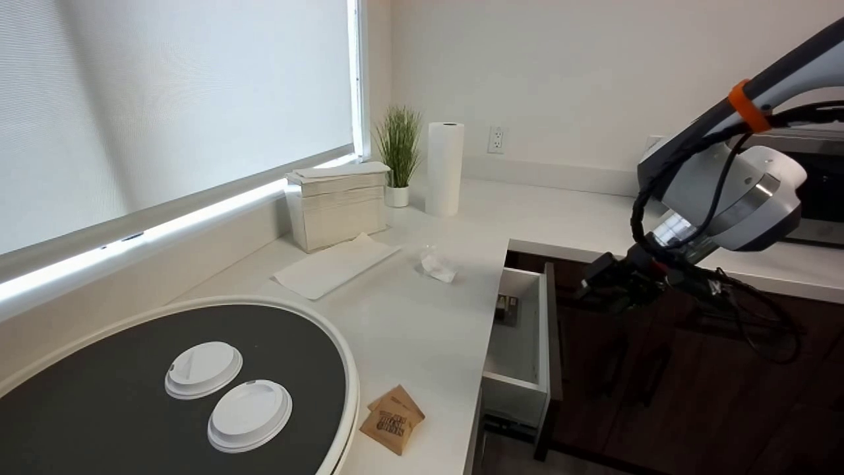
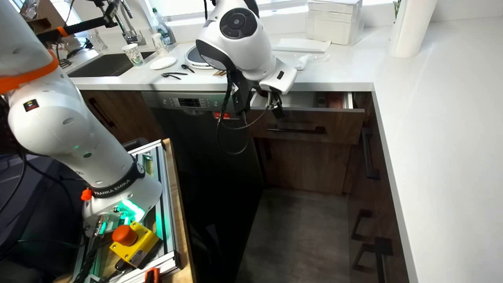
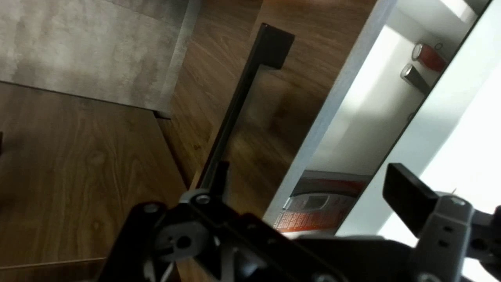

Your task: Open the drawer

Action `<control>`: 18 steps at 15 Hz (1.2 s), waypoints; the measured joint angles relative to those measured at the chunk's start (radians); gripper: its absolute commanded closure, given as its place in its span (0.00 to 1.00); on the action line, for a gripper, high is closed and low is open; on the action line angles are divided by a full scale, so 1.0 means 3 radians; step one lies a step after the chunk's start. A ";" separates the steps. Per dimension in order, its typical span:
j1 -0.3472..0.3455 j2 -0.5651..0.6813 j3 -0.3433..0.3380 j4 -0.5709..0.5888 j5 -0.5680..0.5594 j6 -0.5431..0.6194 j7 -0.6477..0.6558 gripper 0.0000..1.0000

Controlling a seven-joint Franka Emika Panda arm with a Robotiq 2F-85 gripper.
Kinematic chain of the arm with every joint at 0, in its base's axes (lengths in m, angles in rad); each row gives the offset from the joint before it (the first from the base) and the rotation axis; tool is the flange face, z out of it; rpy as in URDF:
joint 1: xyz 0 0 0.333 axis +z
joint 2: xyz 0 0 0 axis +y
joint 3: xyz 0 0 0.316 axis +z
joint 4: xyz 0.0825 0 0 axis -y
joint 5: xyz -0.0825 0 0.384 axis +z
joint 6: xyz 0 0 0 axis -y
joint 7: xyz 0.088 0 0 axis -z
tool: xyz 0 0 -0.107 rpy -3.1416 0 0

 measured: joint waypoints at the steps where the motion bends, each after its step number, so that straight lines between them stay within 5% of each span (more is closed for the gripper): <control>1: 0.0007 -0.0019 0.0007 0.0005 -0.0173 0.0001 -0.0007 0.25; 3: 0.0019 -0.0045 0.0020 0.0027 -0.0507 0.0001 -0.0022 0.32; 11: 0.0110 -0.0043 0.0132 0.0175 -0.1417 0.0033 -0.0342 0.96; 18: 0.0124 0.0118 0.0229 0.0407 -0.1215 0.0053 -0.1644 0.99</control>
